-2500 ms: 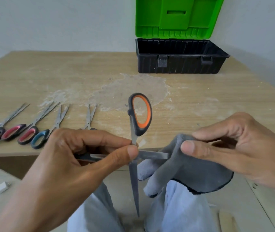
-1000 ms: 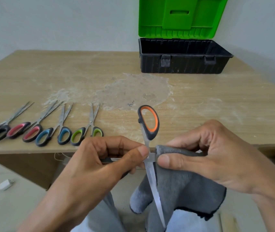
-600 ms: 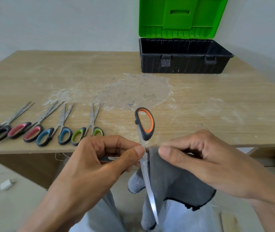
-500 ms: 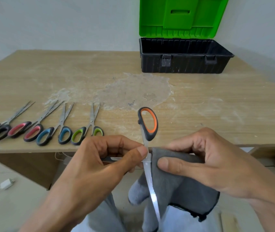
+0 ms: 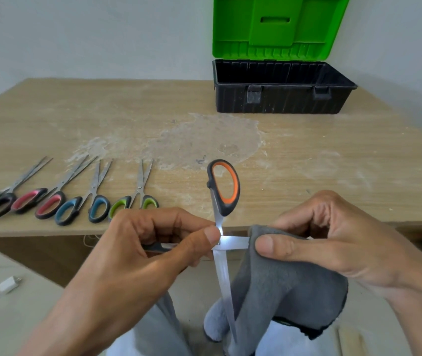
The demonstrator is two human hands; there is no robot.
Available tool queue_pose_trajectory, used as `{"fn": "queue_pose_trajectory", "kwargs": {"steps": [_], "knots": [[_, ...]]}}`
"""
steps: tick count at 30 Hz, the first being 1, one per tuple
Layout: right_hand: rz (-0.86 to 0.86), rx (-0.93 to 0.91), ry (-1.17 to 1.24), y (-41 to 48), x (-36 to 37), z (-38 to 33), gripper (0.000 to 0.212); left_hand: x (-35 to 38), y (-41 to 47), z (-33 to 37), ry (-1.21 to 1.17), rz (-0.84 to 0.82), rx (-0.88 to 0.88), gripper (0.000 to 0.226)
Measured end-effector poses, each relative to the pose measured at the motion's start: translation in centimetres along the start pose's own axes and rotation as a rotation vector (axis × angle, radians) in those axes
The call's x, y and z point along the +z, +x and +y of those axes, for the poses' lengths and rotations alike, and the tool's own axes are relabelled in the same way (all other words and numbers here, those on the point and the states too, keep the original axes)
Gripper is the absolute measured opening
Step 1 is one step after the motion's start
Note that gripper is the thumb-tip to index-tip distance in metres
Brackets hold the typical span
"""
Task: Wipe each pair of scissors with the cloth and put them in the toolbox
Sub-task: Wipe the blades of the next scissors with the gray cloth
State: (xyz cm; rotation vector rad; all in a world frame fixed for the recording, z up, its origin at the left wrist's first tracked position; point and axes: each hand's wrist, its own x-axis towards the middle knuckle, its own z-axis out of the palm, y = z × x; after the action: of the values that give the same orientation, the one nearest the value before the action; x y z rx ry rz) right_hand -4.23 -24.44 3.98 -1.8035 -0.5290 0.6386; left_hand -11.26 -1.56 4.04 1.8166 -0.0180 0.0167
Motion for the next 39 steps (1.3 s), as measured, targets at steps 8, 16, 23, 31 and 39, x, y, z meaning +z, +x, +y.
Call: {"fn": "queue_pose_trajectory", "kwargs": {"steps": [8, 16, 23, 31, 39], "knots": [[0.020, -0.120, -0.134, 0.7, 1.5, -0.4, 0.026, 0.8, 0.2, -0.1, 0.034, -0.026, 0.016, 0.016], [-0.028, 0.013, 0.013, 0.1, -0.5, 0.2, 0.026, -0.6, 0.1, -1.2, -0.060, -0.063, -0.044, 0.024], [-0.047, 0.046, 0.055, -0.5, -1.2, 0.7, 0.034, -0.7, 0.1, -1.2, -0.119, -0.066, -0.058, 0.024], [-0.048, 0.072, 0.054, -0.5, -1.3, 0.8, 0.034, -0.8, 0.2, -1.8, -0.133, -0.062, -0.073, 0.038], [0.037, 0.006, 0.007, -0.7, -0.9, 0.7, 0.032, -0.7, 0.3, -1.0, -0.083, -0.015, -0.095, 0.028]]}}
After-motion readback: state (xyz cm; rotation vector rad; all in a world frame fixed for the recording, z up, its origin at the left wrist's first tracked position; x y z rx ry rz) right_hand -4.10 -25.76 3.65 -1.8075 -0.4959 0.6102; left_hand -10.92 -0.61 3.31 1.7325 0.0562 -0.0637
